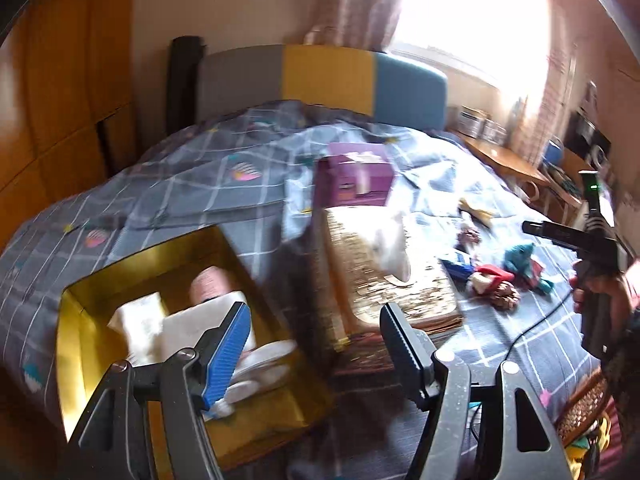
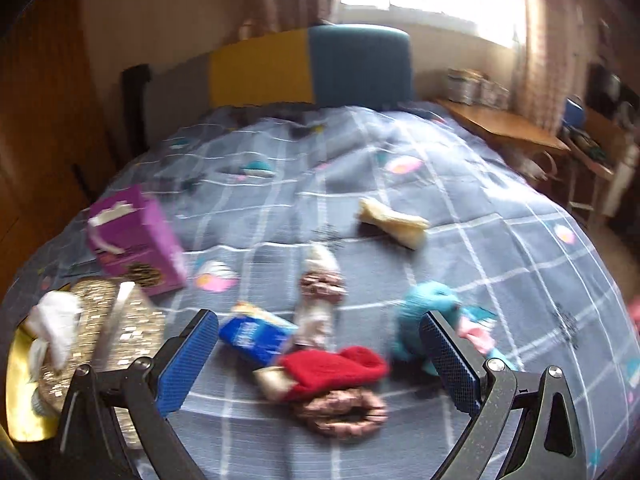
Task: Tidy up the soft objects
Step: 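Move both tools back over the remaining items on the bed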
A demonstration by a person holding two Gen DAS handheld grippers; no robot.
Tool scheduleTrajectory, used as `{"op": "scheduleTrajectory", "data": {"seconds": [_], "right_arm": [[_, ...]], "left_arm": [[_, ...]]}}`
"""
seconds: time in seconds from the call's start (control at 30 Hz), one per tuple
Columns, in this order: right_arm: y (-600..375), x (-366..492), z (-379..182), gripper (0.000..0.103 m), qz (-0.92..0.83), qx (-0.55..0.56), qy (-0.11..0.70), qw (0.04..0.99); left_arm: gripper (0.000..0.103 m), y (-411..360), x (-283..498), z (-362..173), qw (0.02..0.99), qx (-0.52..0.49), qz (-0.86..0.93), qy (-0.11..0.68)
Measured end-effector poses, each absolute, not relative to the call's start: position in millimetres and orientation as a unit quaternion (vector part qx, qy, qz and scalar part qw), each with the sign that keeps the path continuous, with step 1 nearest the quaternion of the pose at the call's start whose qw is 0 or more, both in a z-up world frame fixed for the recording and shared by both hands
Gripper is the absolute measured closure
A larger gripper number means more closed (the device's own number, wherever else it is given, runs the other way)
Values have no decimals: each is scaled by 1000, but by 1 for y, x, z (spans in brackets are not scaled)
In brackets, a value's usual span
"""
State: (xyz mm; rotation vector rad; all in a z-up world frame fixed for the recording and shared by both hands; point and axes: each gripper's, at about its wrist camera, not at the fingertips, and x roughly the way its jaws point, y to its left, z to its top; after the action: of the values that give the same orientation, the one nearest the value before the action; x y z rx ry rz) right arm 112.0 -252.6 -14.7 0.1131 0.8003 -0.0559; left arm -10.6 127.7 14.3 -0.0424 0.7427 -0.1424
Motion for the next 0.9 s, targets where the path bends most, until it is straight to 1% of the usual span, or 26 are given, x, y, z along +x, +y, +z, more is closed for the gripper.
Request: {"op": "scheduleTrajectory", "data": {"seconds": [0.13,0.2,0.27,0.47,0.6,0.7,0.9], "right_arm": [[-299,113,-39,2,-79,105,408,904],[-319,113,-49,3,-95,158,424,887],[-327,112,-50,4,-93,192,417,884],[-325,112,-55,6,-87,201,430,876],[-326,113,-57,11,-82,210,435,872],[-330,113,-56,16,-80,220,433,870],[-336,109,-51,16,-77,242,417,873]], "left_arm": [[35,91,-2,28,927,3,-119,355],[35,70,4,34,925,16,-148,350],[35,51,11,38,922,26,-162,352],[35,3,34,31,902,39,-197,383],[35,-29,45,27,888,44,-220,400],[35,-52,63,23,872,26,-242,426],[36,-94,113,-3,837,-10,-238,493]]}}
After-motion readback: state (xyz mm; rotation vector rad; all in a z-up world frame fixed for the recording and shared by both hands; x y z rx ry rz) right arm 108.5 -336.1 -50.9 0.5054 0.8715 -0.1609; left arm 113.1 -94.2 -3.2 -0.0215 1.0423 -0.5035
